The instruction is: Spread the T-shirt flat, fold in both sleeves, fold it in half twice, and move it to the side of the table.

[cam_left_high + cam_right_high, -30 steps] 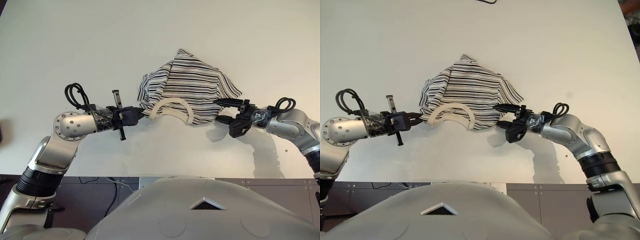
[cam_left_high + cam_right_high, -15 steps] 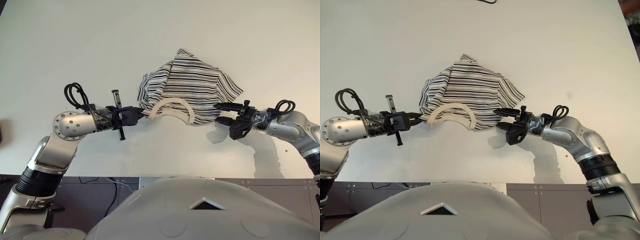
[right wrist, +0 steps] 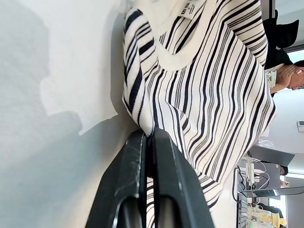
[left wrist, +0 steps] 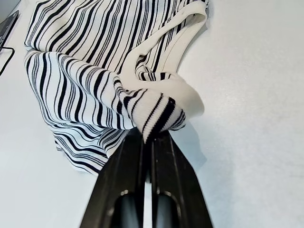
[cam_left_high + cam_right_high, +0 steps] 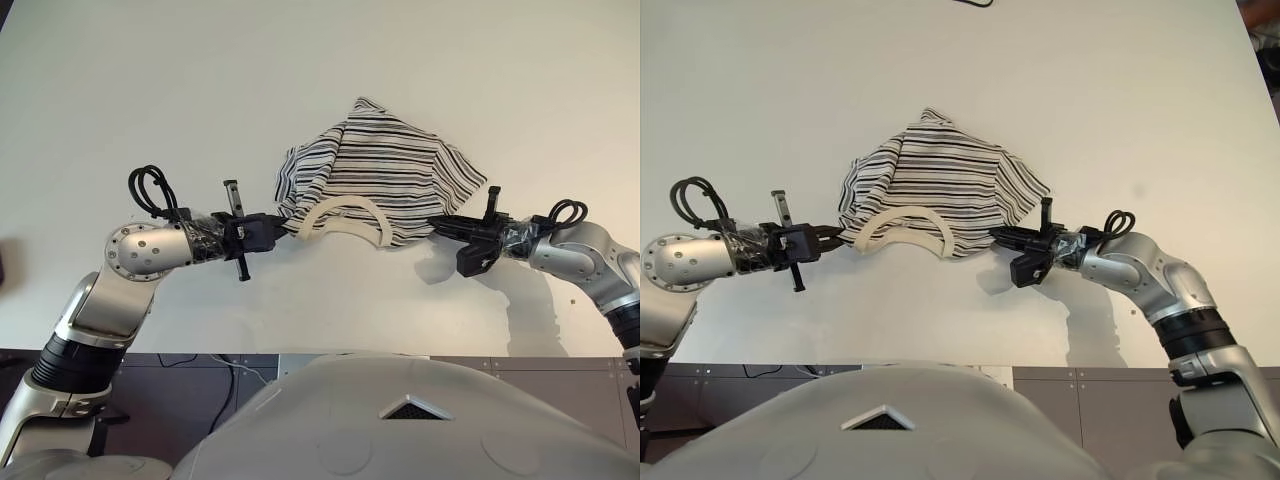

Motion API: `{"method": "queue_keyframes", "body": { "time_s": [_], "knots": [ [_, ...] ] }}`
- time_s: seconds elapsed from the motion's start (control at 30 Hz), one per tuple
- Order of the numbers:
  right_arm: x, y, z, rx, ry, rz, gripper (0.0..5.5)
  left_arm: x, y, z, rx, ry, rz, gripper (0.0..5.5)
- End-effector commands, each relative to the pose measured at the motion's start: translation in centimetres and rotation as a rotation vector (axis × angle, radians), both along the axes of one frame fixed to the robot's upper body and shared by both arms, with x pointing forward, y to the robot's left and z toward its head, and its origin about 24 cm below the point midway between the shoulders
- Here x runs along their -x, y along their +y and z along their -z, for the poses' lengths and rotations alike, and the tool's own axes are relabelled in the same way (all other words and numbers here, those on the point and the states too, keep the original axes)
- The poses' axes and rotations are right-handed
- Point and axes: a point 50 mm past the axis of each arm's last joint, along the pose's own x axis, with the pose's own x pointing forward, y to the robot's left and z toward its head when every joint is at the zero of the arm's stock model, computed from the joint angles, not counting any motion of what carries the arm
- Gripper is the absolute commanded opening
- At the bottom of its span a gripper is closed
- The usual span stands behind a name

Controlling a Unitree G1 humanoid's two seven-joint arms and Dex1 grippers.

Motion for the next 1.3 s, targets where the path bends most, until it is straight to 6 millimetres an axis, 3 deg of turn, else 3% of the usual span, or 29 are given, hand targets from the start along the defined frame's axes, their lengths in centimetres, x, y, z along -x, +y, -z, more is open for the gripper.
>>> {"method": "queue_keyframes", "body": {
  "time_s": [0.03, 0.13, 0.23, 0.43, 0.57, 0.7, 0.87, 0.97, 1.1, 1.2, 1.3],
  "knots": [
    [-1.3, -0.2, -1.5, -0.038, -0.041, 0.033, 0.13, -0.9, 0.4, -0.6, 0.014, -0.047, -0.040, 0.10],
    [-2.2, -0.3, -3.7, -0.134, -0.016, 0.079, 0.13, -2.0, 0.5, -1.7, 0.073, -0.102, -0.086, 0.10],
    [-3.8, -0.6, -7.3, -0.268, 0.020, 0.152, 0.13, -3.4, 0.9, -3.6, 0.145, -0.196, -0.145, 0.10],
    [-7.8, -2.7, -14.4, -0.545, 0.030, 0.326, 0.13, -7.3, 2.0, -9.4, 0.244, -0.495, -0.286, 0.10],
    [-9.3, -3.1, -18.3, -0.675, 0.009, 0.344, 0.13, -9.2, 2.5, -13.4, 0.290, -0.618, -0.350, 0.10],
    [-9.0, -3.1, -23.0, -0.825, -0.018, 0.299, 0.13, -9.1, 2.5, -17.8, 0.330, -0.713, -0.295, 0.10],
    [-7.3, -4.1, -27.5, -0.917, -0.059, 0.252, 0.13, -7.0, 2.8, -22.6, 0.306, -0.781, -0.172, 0.10],
    [-6.6, -4.5, -29.2, -0.930, -0.077, 0.241, 0.13, -6.5, 2.8, -24.4, 0.305, -0.781, -0.153, 0.10],
    [-7.1, -4.5, -30.3, -0.910, -0.082, 0.253, 0.13, -7.1, 2.6, -25.0, 0.254, -0.781, -0.157, 0.10],
    [-8.6, -3.9, -29.0, -0.834, -0.029, 0.268, 0.13, -8.4, 2.5, -23.8, 0.222, -0.737, -0.179, 0.10],
    [-11.4, -2.7, -26.6, -0.751, 0.043, 0.285, 0.13, -11.2, 2.5, -21.0, 0.204, -0.632, -0.212, 0.10]
  ]
}}
